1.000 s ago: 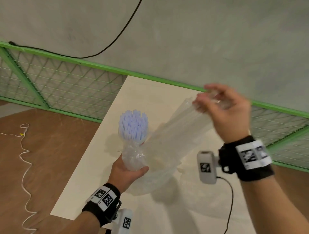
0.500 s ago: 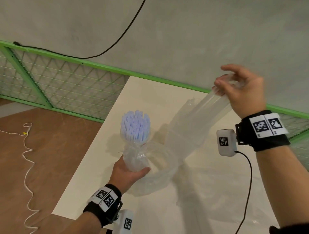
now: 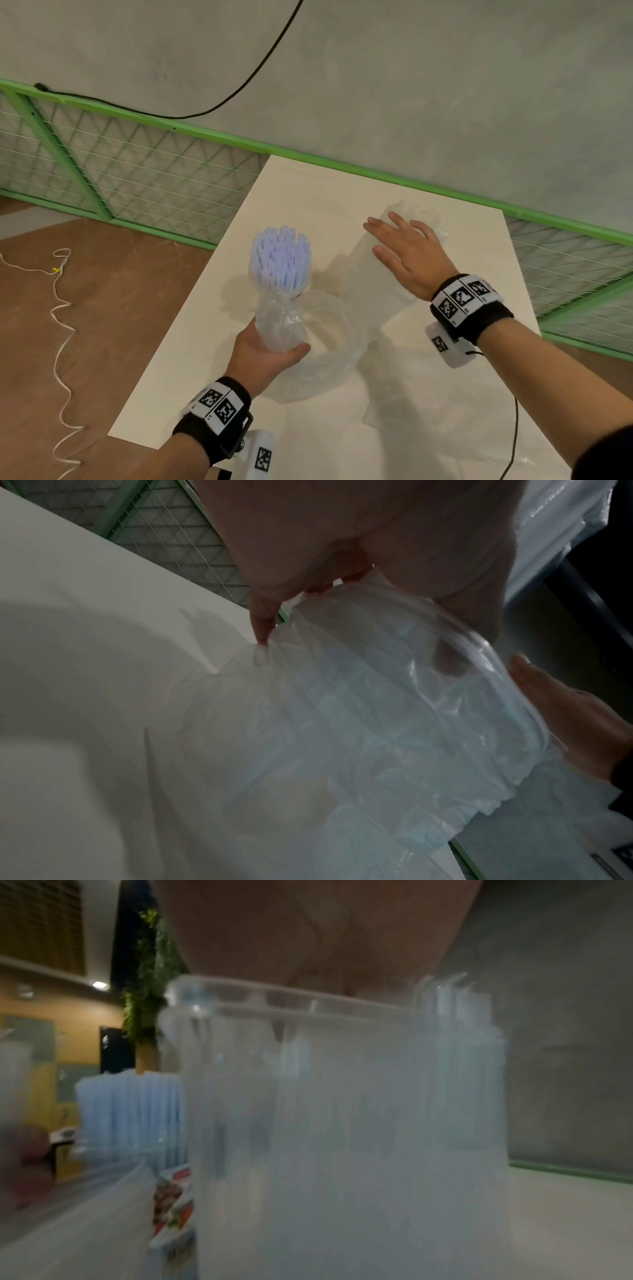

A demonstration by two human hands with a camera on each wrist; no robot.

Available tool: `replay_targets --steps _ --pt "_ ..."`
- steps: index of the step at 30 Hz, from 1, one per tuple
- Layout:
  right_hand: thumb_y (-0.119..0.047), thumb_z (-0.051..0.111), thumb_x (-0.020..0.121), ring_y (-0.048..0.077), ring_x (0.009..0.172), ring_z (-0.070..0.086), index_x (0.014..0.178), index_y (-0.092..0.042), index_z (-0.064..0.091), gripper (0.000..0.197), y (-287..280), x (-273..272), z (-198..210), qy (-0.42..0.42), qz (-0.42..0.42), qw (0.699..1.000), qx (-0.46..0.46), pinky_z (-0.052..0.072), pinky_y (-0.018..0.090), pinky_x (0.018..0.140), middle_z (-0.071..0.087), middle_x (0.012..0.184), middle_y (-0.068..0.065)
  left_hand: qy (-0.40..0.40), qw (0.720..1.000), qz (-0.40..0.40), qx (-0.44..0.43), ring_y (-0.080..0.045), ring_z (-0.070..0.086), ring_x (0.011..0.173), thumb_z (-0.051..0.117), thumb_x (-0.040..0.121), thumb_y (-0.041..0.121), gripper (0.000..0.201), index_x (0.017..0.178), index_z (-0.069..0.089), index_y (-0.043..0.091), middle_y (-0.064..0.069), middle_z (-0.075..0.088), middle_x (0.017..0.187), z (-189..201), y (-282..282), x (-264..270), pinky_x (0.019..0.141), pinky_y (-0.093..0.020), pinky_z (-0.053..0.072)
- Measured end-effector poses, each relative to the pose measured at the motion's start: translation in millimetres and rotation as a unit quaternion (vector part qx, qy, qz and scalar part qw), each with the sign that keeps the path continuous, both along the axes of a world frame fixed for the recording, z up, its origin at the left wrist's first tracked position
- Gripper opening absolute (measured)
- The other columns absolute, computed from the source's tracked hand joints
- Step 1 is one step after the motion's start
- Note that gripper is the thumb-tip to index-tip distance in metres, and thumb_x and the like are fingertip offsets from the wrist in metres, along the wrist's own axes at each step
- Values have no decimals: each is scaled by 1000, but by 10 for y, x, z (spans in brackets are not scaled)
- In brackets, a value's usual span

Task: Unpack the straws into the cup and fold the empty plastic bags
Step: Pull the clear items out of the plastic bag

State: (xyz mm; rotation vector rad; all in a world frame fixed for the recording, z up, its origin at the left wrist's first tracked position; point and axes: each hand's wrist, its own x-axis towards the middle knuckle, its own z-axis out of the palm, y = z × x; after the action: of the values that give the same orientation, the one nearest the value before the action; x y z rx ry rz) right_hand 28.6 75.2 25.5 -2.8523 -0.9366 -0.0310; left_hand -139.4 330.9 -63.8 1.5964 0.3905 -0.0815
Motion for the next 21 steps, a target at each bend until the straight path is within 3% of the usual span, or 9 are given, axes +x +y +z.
replay_targets --steps 3,6,8,10,12,14,16,18,21 --pt "-62 -1 96 9 150 0 153 -42 15 62 -9 -63 -7 -23 14 996 -85 -2 44 116 12 159 -26 -4 1000 0 -5 -11 71 94 89 44 39 69 109 68 26 8 75 99 1 0 -1 90 -40 57" --pt "-68 -3 92 9 149 -14 152 -46 6 65 -1 -69 38 2 13 995 -102 -9 51 114 2 158 -29 -11 1000 -8 -7 -8 70 95 88 47 35 68 111 67 27 10 74 101 25 -2 -7 91 -37 56" --pt "-71 4 91 13 149 -16 152 -44 12 67 52 -113 110 -3 8 997 -79 -5 57 115 1 160 -25 -18 1000 -14 -10 -9 70 97 88 51 30 66 114 67 28 10 74 102 46 -8 -8 91 -36 55" --pt "-70 19 92 18 151 -7 151 -39 26 67 173 -250 206 -46 19 998 -24 5 57 115 10 162 -17 -26 999 -17 -14 -8 70 98 88 54 25 65 115 67 29 11 74 103 57 -15 -14 90 -33 54" --pt "-62 41 91 18 149 16 144 -33 40 61 359 -473 278 -79 65 992 68 18 53 110 29 158 -11 -31 999 -18 -17 -9 70 98 88 55 23 64 115 67 28 10 74 103 60 -25 -22 89 -31 53" --pt "-50 59 88 13 141 34 142 -29 43 60 569 -698 292 -13 129 980 150 28 51 106 41 150 -10 -31 999 -16 -18 -8 70 98 89 55 23 65 116 66 25 9 75 104 45 -32 -22 89 -29 53" --pt "-38 69 83 9 139 37 146 -26 37 71 738 -867 256 117 154 963 187 31 44 110 40 151 -9 -32 999 -15 -20 -10 70 97 90 53 27 66 114 65 22 6 75 102 23 -35 -12 88 -31 54" --pt "-29 75 80 5 137 37 149 -26 31 82 834 -956 172 206 150 949 186 29 25 112 39 152 -8 -39 999 -17 -27 -14 71 96 90 49 29 67 112 65 22 2 75 101 20 -46 -13 84 -33 55" --pt "-20 75 79 2 127 45 147 -25 35 80 877 -989 30 232 135 939 213 31 10 104 50 140 -9 -44 998 -16 -34 -13 71 97 92 51 21 66 111 65 25 4 75 101 28 -66 -15 82 -30 53"
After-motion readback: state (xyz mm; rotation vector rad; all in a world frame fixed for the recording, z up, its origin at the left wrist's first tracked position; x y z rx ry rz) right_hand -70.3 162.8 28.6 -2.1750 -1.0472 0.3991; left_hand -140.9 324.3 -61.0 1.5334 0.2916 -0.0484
